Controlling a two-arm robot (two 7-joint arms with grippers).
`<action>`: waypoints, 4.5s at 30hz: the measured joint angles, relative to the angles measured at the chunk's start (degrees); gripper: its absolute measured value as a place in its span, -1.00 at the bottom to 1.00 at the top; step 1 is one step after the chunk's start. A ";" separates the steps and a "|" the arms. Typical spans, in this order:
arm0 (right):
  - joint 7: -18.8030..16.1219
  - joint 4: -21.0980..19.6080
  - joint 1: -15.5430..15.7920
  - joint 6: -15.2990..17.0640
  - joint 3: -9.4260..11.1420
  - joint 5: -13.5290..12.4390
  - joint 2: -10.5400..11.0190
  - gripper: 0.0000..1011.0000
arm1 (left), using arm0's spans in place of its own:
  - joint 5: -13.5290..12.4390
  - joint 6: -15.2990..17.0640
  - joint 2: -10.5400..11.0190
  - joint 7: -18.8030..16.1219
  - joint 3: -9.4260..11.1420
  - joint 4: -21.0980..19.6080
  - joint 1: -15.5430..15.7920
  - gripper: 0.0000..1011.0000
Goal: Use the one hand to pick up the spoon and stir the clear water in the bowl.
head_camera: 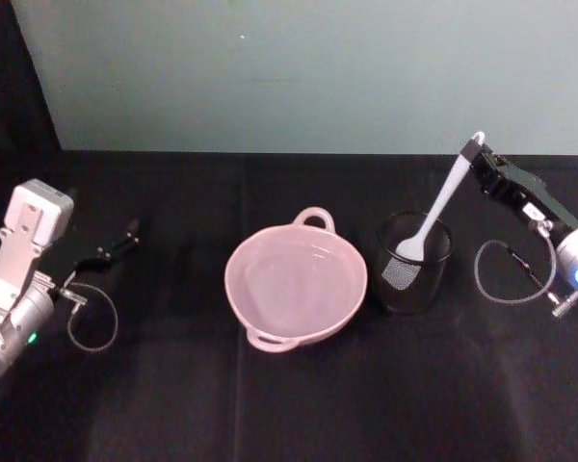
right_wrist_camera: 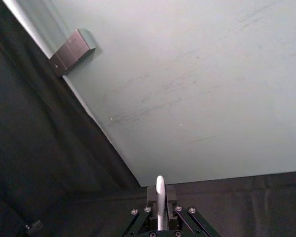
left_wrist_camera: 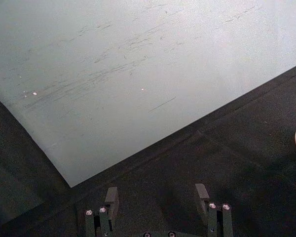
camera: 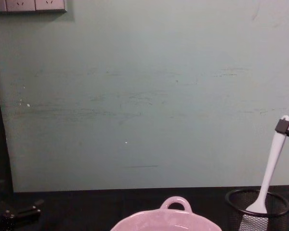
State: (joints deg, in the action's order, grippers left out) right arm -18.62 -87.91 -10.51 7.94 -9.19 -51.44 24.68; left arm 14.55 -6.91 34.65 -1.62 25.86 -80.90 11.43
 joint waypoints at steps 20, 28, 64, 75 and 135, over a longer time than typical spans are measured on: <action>0.11 3.49 -0.14 -1.97 -1.26 -4.30 0.42 -0.78 | 0.00 0.00 0.00 0.00 0.00 0.00 0.00 1.00; 0.08 4.56 -0.38 -3.80 -1.94 -5.39 0.63 -0.78 | 0.00 0.00 0.00 0.00 0.00 0.00 0.00 1.00; 4.52 0.22 3.10 -1.63 -2.64 -6.67 5.52 0.98 | 0.00 0.00 -0.01 0.00 0.00 0.00 0.00 1.00; 8.30 -6.91 9.09 3.16 -0.76 -6.32 13.96 0.98 | 0.00 0.00 0.00 0.00 0.00 0.00 0.00 1.00; 11.60 16.96 -6.98 -12.33 -13.15 28.26 5.84 0.98 | 0.00 0.00 0.00 0.00 0.00 0.00 0.00 1.00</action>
State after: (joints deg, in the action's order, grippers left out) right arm -7.03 -70.95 -17.50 -4.39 -22.34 -23.18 30.52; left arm 14.55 -6.90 34.65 -1.62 25.86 -80.90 11.43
